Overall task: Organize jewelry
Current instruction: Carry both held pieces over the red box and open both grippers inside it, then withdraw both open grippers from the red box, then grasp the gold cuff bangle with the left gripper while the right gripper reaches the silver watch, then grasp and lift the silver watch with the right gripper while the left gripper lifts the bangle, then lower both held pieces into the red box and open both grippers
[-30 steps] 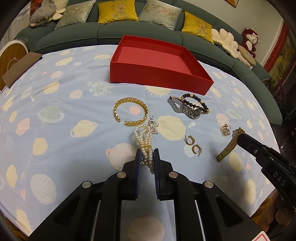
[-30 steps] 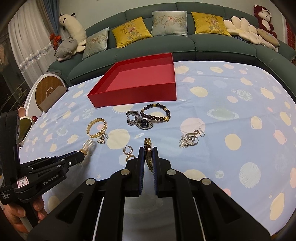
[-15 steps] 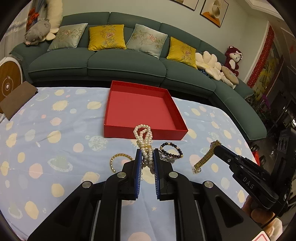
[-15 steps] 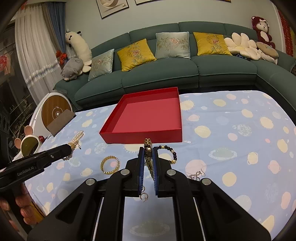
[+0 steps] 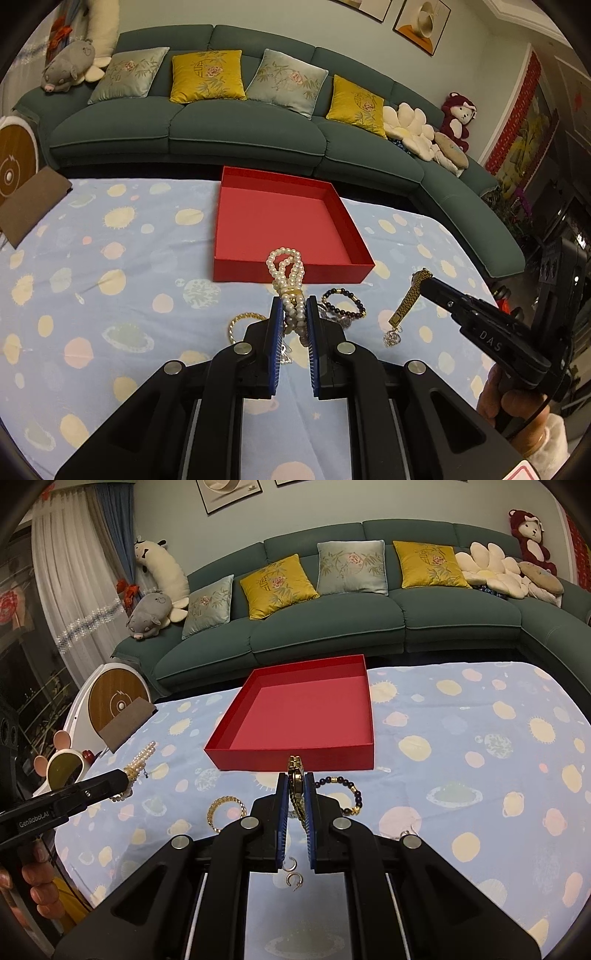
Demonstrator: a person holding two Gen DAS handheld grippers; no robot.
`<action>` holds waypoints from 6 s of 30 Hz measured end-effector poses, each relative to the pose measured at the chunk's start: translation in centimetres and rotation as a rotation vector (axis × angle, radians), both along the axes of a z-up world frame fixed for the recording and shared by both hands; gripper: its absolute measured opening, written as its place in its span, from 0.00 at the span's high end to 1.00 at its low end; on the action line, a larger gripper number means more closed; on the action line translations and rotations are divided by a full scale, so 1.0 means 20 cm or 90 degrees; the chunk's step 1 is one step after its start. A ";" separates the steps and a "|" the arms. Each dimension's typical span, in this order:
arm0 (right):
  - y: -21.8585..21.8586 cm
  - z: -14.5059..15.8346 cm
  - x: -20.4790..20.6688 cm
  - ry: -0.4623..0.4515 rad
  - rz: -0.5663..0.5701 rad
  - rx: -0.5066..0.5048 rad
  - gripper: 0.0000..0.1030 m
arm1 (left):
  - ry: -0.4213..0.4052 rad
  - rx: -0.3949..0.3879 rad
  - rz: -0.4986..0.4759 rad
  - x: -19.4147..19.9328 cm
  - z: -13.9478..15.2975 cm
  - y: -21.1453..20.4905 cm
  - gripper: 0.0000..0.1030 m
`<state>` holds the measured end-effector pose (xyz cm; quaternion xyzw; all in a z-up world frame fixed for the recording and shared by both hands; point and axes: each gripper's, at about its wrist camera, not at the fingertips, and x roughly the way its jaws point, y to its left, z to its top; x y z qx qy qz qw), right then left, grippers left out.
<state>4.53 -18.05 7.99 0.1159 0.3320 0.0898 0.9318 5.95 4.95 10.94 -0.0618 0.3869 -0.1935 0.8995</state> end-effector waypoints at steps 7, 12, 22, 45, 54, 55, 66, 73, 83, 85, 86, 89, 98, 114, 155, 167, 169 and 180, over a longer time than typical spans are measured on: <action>-0.05 0.12 0.34 -0.004 0.014 0.013 0.92 | -0.050 0.076 0.008 0.38 0.08 -0.09 0.91; -0.07 0.11 0.72 0.014 0.013 0.019 0.93 | -0.069 0.112 0.012 0.73 0.04 -0.21 0.90; -0.07 -0.10 1.26 0.061 -0.017 -0.008 0.93 | -0.001 0.133 0.022 1.25 -0.27 -0.34 0.90; -0.27 0.19 0.77 -0.035 -0.046 -0.042 0.57 | -0.059 0.146 0.069 0.78 0.00 -0.18 0.56; -0.44 0.16 0.07 -0.050 -0.105 -0.050 0.51 | -0.002 0.104 0.095 0.22 -0.08 -0.02 0.37; -0.45 0.13 0.02 -0.042 -0.107 -0.044 0.51 | 0.011 0.095 0.102 0.19 -0.11 -0.01 0.37; -0.36 -0.25 -0.20 0.044 -0.101 -0.041 0.51 | 0.123 0.054 0.185 0.00 -0.55 0.10 0.37; -0.27 -0.33 -0.18 0.062 -0.074 -0.051 0.51 | 0.111 0.043 0.182 0.05 -0.57 0.07 0.37; -0.26 -0.36 -0.14 0.078 -0.070 -0.036 0.51 | 0.129 0.062 0.159 0.15 -0.64 -0.04 0.37; -0.24 -0.35 -0.14 0.077 -0.063 -0.043 0.51 | 0.129 0.071 0.154 0.17 -0.66 -0.08 0.37; -0.23 -0.36 -0.14 0.078 -0.062 -0.045 0.51 | 0.129 0.073 0.150 0.18 -0.66 -0.09 0.37; -0.23 -0.37 -0.13 0.085 -0.060 -0.045 0.51 | 0.126 0.084 0.146 0.20 -0.68 -0.13 0.37; -0.25 -0.39 -0.13 0.091 -0.063 -0.040 0.51 | 0.112 0.111 0.157 0.26 -0.72 -0.16 0.37; 0.01 -0.50 0.12 0.124 0.022 -0.016 0.55 | 0.080 0.120 0.124 0.26 -0.69 -0.18 0.46; 0.07 -0.31 0.10 0.040 0.030 -0.027 0.72 | 0.046 0.061 0.126 0.12 -0.47 -0.03 0.46; 0.03 -0.07 0.14 -0.014 0.031 -0.006 0.72 | 0.012 0.036 0.089 0.18 -0.20 -0.11 0.46; 0.03 0.01 0.18 -0.030 0.037 -0.006 0.72 | 0.006 0.026 0.088 0.24 -0.14 -0.11 0.46; -0.03 0.04 0.63 -0.025 0.007 -0.001 0.72 | -0.022 0.087 0.076 0.70 -0.15 -0.20 0.46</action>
